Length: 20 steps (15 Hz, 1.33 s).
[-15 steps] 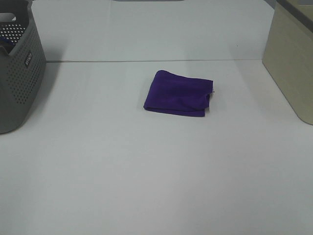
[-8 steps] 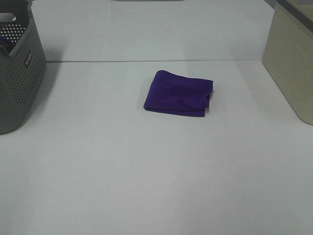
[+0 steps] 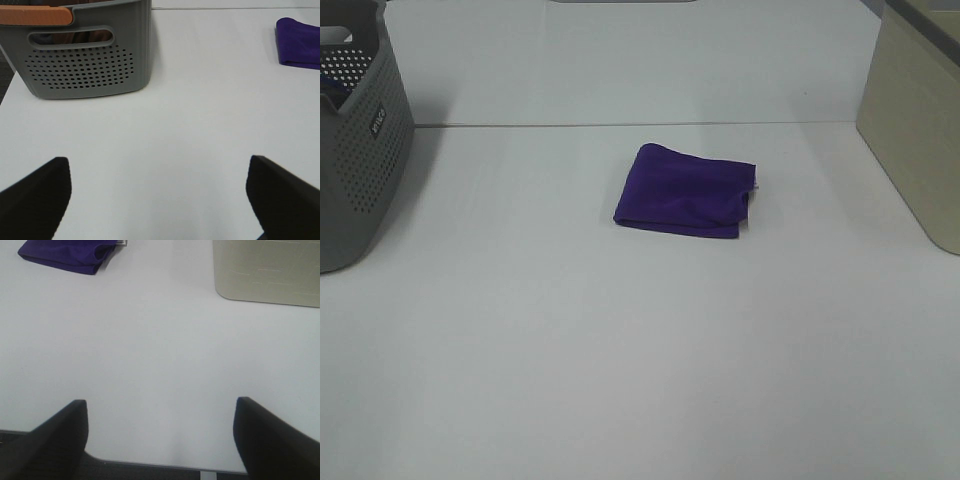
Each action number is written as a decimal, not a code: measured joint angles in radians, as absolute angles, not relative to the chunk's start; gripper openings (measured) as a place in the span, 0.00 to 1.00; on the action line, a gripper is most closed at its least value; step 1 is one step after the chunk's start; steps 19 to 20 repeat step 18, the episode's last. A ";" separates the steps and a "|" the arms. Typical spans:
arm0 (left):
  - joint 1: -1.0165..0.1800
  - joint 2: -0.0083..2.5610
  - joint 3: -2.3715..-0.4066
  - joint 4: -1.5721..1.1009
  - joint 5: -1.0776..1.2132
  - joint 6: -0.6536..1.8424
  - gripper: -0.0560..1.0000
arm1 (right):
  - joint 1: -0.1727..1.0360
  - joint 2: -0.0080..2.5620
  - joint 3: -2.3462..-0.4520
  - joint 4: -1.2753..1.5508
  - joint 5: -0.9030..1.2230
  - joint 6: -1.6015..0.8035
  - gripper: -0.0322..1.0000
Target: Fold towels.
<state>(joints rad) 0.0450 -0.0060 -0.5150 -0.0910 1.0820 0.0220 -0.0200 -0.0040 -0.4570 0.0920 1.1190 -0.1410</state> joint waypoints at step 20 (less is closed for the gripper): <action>0.045 -0.006 -0.515 -0.091 1.080 0.022 0.88 | -0.020 -0.004 -0.457 0.095 1.119 -0.141 0.79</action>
